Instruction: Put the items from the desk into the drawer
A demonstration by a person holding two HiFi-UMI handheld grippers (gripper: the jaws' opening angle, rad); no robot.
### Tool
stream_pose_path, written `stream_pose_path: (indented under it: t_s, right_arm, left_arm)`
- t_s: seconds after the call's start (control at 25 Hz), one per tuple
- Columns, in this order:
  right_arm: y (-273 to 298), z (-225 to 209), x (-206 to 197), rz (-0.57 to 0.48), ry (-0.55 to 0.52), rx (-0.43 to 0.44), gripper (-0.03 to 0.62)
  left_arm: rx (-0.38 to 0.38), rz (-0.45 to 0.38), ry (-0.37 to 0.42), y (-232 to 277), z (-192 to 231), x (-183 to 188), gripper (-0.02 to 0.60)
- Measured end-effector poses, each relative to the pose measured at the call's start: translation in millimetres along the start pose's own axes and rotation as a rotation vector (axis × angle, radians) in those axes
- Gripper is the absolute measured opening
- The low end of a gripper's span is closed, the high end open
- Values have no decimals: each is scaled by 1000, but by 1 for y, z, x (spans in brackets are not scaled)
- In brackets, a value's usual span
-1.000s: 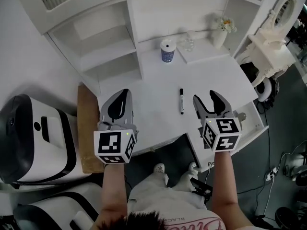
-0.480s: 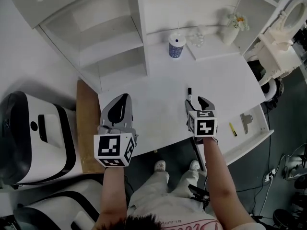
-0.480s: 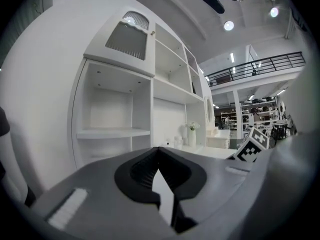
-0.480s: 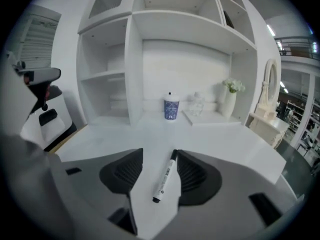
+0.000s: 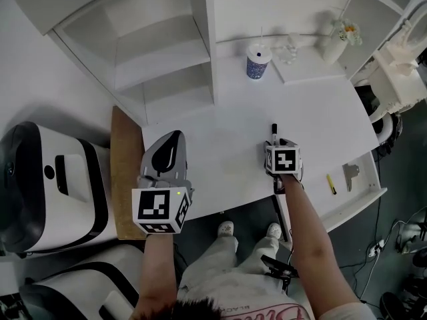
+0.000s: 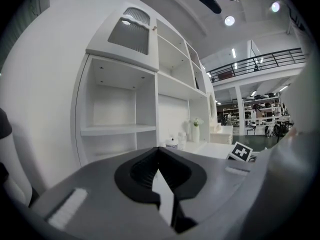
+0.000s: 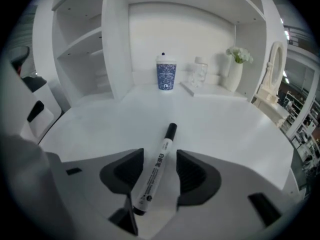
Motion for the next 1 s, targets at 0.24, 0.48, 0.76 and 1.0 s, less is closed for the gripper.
stream_pose_path:
  t_s: [0.24, 0.48, 0.76, 1.0]
  right_arm:
    - [6, -2, -1, 26, 20, 41, 189]
    - [5, -5, -1, 55, -14, 23, 72]
    - [-20, -6, 12, -13, -44, 33, 71]
    - [-60, -7, 28, -110, -81, 41, 71]
  left_arm:
    - [4, 10, -8, 4, 1, -3, 9]
    - [-8, 7, 6, 4, -8, 3, 9]
    - [2, -15, 17, -3, -16, 15, 9]
    - [5, -48, 29, -16, -32, 31, 9]
Point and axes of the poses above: the fingertips, and each gripper's own axes: y forward along the fingers, z to its left, x out of its top, the point moved 1 cm from there along -y, backward along the fingers, and after that the axes turned 9 degrees about z, right-handed, at the moved point
